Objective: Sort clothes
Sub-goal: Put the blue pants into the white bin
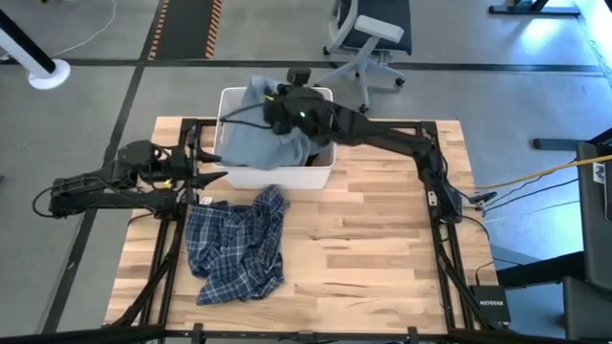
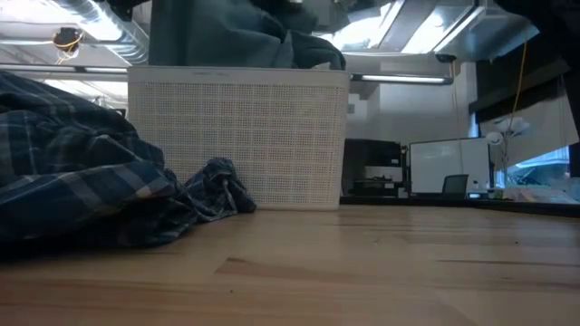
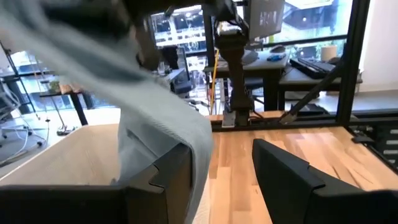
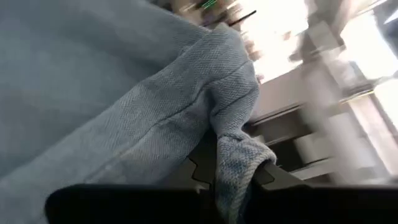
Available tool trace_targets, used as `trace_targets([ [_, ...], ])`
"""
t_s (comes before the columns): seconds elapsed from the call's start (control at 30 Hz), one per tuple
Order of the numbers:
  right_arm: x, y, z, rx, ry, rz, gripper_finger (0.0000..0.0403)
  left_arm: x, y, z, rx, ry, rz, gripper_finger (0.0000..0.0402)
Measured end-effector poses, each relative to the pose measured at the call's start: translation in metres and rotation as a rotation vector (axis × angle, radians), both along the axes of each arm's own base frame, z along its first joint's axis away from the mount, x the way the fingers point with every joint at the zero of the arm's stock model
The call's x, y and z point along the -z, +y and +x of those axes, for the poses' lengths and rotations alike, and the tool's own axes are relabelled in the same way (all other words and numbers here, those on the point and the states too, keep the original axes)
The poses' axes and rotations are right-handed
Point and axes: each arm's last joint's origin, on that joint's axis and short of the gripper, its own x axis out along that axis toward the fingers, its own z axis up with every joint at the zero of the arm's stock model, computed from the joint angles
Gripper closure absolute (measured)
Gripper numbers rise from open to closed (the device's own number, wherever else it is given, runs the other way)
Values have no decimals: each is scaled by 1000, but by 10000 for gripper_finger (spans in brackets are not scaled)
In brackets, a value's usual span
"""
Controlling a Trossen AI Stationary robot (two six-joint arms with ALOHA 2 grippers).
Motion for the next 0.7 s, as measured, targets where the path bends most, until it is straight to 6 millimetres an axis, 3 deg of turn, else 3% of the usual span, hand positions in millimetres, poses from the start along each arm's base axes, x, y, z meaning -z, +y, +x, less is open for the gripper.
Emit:
trace_targets([
  [0.17, 46, -36, 2, -29, 37, 333, 368, 0, 0, 0, 7, 1, 0, 242],
  [0.27, 63, -47, 6, -1, -15, 474, 367, -1, 0, 0, 4, -14, 0, 242],
  [0.4, 63, -50, 6, -38, -60, 547, 349, -2, 0, 0, 13, -21, 0, 242],
  [0.53, 58, -49, 1, -24, -63, 548, 298, -2, 0, 0, 13, -20, -2, 242],
  [0.7, 32, -45, -15, -5, -99, 488, 224, -2, 0, 0, 12, -21, -3, 242],
])
